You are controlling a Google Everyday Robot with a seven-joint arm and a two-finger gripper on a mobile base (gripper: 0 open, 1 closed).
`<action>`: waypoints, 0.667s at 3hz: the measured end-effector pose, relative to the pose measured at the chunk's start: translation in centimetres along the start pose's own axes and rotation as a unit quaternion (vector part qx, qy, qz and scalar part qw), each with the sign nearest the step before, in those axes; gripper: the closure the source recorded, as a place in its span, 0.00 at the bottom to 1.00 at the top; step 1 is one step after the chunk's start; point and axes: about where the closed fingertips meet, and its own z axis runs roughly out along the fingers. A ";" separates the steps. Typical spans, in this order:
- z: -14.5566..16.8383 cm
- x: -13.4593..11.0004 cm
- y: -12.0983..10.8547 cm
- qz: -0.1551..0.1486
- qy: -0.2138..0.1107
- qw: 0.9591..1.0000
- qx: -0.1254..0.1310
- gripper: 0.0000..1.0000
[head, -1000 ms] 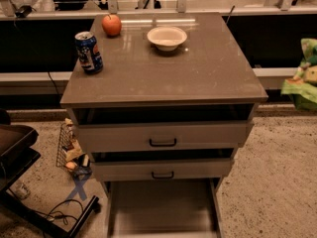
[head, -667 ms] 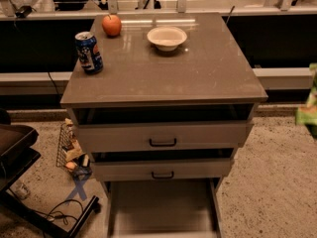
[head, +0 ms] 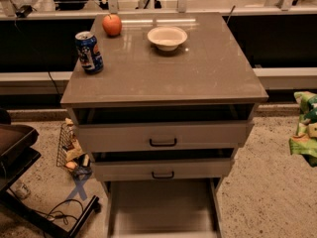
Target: Place green rice chip bag into bottom drawer
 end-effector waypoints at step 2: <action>7.8 10.6 2.2 0.001 0.061 0.996 -0.070 1.00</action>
Offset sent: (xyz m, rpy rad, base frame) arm -0.0896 0.0553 -0.2455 0.1948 0.2681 0.1752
